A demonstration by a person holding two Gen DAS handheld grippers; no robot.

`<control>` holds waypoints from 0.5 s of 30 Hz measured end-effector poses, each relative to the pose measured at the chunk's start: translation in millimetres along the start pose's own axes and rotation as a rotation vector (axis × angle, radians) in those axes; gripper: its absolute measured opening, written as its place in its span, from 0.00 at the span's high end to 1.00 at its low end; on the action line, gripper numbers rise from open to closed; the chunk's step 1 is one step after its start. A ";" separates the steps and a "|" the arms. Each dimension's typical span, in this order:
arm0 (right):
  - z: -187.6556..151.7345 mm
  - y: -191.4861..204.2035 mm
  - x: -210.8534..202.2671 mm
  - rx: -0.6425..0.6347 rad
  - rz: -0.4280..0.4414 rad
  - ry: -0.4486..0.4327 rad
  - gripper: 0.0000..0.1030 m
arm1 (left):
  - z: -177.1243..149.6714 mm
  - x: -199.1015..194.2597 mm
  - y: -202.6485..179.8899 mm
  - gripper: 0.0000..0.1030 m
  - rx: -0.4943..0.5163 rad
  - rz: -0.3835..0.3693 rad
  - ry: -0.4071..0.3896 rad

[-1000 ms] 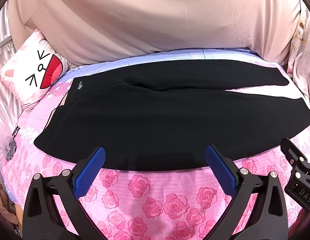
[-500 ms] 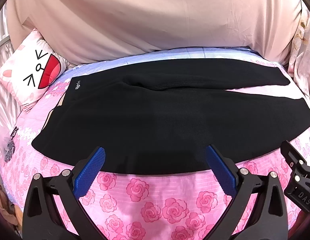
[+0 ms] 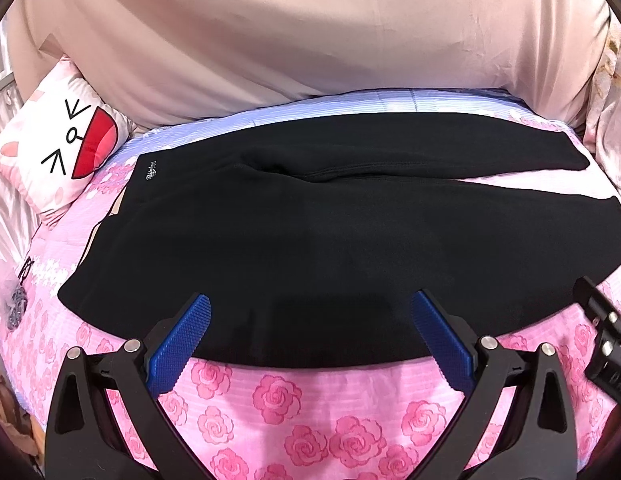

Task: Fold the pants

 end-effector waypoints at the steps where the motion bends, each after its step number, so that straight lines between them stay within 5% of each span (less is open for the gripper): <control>1: 3.3 -6.2 3.7 -0.001 -0.009 0.000 0.05 | 1.5 1.5 0.1 0.04 0.001 -0.001 0.000; 8: 39.2 -71.5 23.1 0.064 -0.084 -0.006 0.05 | 15.8 8.4 1.9 0.04 0.007 0.023 -0.020; 15: 49.4 -71.0 25.0 0.050 -0.051 -0.012 0.05 | 22.2 12.3 -11.7 0.04 0.033 -0.004 -0.023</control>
Point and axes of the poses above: each gripper's, at about its wrist camera, not at the fingertips, and x roughly the way its jaws point, y to its left, z to its top, the point moved 10 cm from there along x, roughly the way its jaws point, and after that the axes turned 7 degrees about y, right-handed, at the moved point
